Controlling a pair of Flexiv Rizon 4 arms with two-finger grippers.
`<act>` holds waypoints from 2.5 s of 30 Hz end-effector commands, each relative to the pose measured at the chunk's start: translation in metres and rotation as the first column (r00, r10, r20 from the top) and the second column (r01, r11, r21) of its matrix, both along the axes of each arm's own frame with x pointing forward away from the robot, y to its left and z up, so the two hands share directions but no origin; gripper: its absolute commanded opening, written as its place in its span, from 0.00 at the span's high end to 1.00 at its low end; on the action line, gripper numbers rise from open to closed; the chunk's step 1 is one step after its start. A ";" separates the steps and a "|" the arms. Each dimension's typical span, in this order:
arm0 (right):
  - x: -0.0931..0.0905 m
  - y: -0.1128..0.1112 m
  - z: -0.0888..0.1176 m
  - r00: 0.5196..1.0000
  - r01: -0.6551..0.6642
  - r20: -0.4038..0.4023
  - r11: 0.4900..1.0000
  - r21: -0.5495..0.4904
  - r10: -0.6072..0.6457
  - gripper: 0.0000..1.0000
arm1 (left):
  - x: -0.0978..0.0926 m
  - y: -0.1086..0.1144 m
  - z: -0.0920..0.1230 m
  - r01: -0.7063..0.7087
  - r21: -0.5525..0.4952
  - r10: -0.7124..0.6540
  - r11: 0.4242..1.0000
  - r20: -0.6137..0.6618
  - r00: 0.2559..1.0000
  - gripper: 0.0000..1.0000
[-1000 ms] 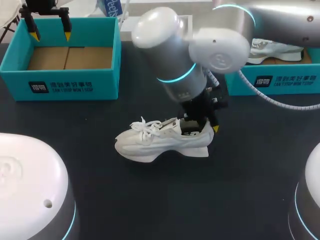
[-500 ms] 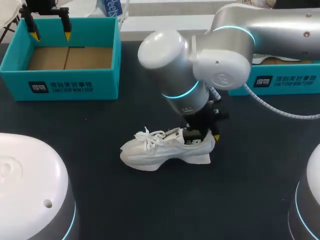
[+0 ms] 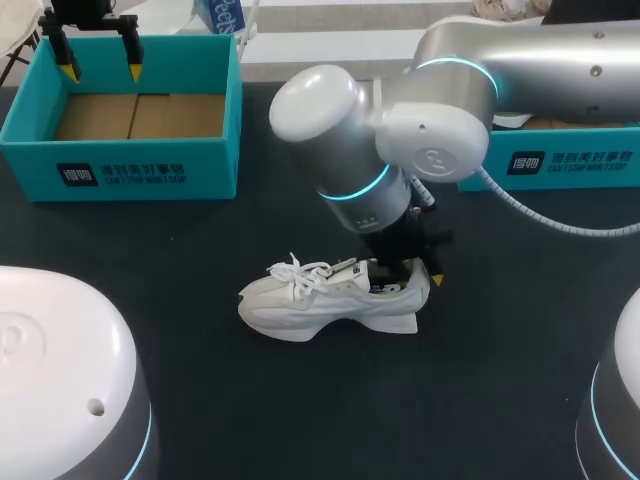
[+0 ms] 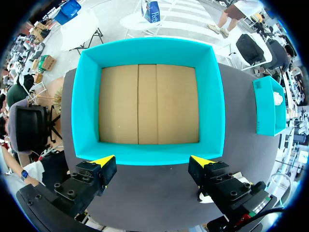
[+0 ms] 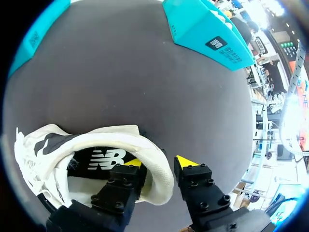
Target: Take the shoe out of the shoebox, open the shoe tongue, remove and reinsert the insole, then place the shoe into the shoebox
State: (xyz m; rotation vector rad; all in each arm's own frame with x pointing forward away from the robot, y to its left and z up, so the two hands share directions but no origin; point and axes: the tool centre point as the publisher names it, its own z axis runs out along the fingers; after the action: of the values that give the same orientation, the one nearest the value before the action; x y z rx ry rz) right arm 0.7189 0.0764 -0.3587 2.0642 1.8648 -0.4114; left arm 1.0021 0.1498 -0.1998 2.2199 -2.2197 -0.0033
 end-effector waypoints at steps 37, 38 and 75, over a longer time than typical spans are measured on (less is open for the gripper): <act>-0.035 0.038 0.081 0.644 -0.744 -0.184 0.664 0.076 0.742 0.00 | -0.001 0.000 0.000 0.000 0.000 0.000 1.000 0.001 1.000 0.00; -0.037 0.037 0.084 0.622 -0.763 -0.164 0.640 0.092 0.766 0.00 | -0.001 0.000 0.000 0.000 0.000 0.000 1.000 0.001 1.000 0.00; -0.028 0.038 0.109 0.046 -0.986 -0.098 0.060 0.153 0.994 0.00 | -0.001 0.000 0.000 0.000 0.000 0.000 1.000 0.001 1.000 0.00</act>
State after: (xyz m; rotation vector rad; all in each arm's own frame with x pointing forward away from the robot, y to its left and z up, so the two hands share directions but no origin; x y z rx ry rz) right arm 0.6913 0.1191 -0.2481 0.2009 2.8434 -0.1828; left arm 1.0021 0.1498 -0.1998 2.2199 -2.2198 -0.0033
